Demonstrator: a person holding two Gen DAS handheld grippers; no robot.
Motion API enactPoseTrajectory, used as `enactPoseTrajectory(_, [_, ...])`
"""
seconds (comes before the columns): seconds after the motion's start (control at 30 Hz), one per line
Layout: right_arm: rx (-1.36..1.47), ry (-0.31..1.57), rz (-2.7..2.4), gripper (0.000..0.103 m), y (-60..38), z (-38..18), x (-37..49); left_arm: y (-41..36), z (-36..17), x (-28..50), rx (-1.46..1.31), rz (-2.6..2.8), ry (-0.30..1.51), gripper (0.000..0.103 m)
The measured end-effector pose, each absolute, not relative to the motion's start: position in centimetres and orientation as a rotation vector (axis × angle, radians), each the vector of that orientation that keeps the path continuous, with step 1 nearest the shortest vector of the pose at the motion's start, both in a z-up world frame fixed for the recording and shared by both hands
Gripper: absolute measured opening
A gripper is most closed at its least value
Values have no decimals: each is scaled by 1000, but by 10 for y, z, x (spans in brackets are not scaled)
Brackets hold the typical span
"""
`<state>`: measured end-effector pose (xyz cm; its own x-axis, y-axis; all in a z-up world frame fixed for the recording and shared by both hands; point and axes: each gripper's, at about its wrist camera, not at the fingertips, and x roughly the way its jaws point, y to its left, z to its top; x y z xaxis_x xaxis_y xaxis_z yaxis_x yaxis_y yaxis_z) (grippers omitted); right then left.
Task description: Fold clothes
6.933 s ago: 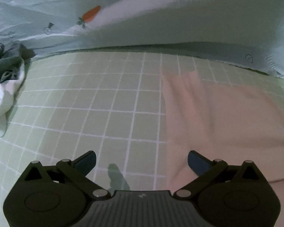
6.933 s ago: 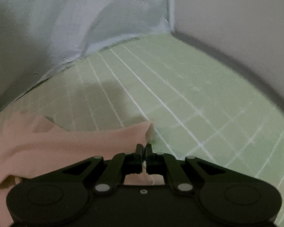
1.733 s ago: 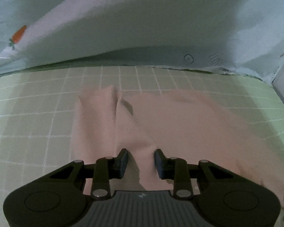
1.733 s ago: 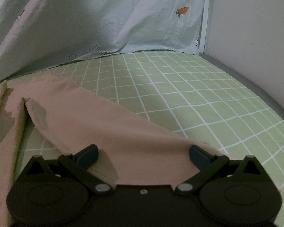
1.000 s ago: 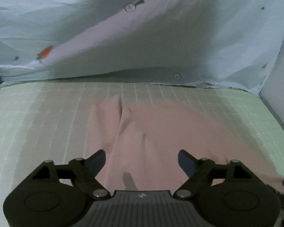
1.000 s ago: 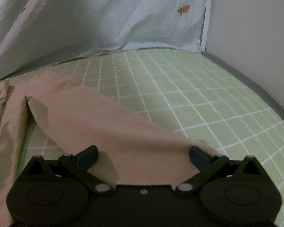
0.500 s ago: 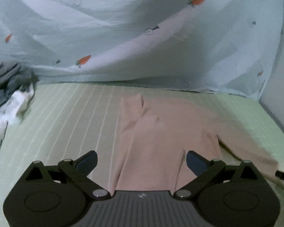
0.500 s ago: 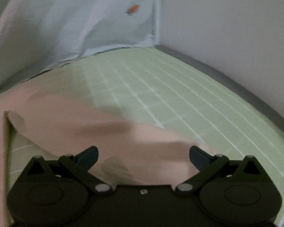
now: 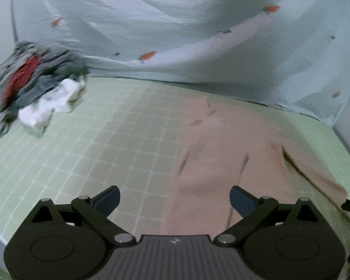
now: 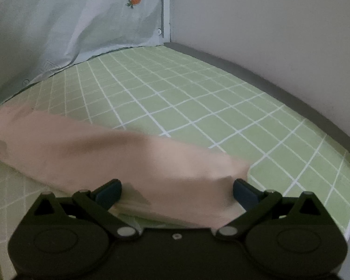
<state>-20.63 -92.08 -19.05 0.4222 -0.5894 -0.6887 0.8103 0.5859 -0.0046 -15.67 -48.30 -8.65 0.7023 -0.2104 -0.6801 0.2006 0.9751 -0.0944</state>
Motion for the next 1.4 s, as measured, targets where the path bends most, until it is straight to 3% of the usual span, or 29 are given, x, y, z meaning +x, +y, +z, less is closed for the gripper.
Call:
enactPoseTrajectory(0.1, [342, 699, -866, 82, -916, -188, -208, -470, -87, -160, -45, -209, 765, 99])
enactPoseTrajectory(0.17, [334, 697, -839, 63, -910, -185, -206, -463, -88, -160, -72, -205, 772, 99])
enactPoseTrajectory(0.23, [330, 695, -809, 31, -904, -183, -204, -458, -89, -158, -88, -204, 777, 99])
enactPoseTrajectory(0.3, [338, 695, -781, 17, -899, -180, -201, -456, -89, -155, -97, -208, 780, 99])
enactPoseTrajectory(0.4, [381, 700, -742, 12, -896, -176, -193, -456, -90, -148, -103, -226, 781, 99])
enactPoseTrajectory(0.57, [502, 648, -691, 11, -887, -163, -174, -460, -89, -129, -103, -279, 769, 99])
enactPoseTrajectory(0.87, [496, 528, -125, 13, -783, -119, -60, -466, -81, -79, -86, -334, 734, 99])
enactPoseTrajectory(0.9, [509, 520, -25, 17, -768, -115, -47, -466, -79, -74, -85, -334, 728, 99])
enactPoseTrajectory(1.0, [396, 531, 70, 76, -728, -110, -28, -471, -78, -58, -96, -335, 727, 99])
enactPoseTrajectory(1.1, [251, 531, 47, 81, -722, -111, -24, -483, -83, -46, -89, -331, 738, 99])
enactPoseTrajectory(1.23, [277, 552, -117, 98, -762, -127, -34, -501, -93, -33, -70, -330, 766, 99])
enactPoseTrajectory(1.4, [256, 658, -335, 100, -811, -164, -53, -528, -113, -24, -16, -336, 831, 99])
